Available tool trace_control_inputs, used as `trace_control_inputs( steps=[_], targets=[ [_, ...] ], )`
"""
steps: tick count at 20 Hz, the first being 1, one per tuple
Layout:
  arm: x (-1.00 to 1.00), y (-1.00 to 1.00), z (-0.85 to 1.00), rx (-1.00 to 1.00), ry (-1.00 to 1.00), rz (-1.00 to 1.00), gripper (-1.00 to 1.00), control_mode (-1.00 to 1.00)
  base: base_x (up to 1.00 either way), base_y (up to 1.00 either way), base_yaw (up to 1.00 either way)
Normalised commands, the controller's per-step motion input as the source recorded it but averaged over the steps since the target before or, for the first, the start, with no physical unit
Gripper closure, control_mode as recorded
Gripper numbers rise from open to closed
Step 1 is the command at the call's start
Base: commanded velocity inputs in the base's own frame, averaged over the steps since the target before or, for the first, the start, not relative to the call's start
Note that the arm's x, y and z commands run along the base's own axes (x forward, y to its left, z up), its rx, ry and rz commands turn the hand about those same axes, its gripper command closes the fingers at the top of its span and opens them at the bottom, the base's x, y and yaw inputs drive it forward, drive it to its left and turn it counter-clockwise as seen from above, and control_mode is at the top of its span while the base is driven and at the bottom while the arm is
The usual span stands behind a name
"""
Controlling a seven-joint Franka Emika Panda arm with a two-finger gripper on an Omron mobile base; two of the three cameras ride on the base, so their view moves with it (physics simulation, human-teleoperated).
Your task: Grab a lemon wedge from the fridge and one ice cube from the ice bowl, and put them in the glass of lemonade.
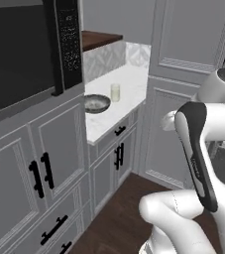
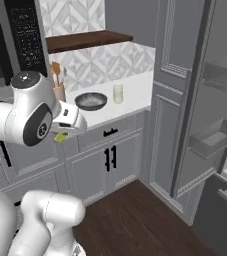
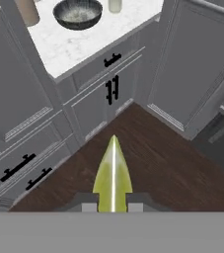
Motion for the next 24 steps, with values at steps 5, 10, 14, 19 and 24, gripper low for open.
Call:
trace_control_inputs(
  steps=[5,10,14,19,24],
  targets=[
    [0.00,0.00,0.00,0.00,0.00,0.00,1.00,1.00,1.00,-0.16,0.02],
    [0.00,0.00,0.00,0.00,0.00,0.00,1.00,1.00,1.00,-0.15,0.00],
    [0.00,0.00,0.00,0.00,0.00,0.00,1.00,1.00,0.95,0.08,0.00],
    [0.00,0.00,0.00,0.00,0.00,0.00,1.00,1.00,0.69,0.09,0.01],
    [0.00,0.00,0.00,0.00,0.00,0.00,1.00,1.00,0.65,-0.14,0.14]
  ],
)
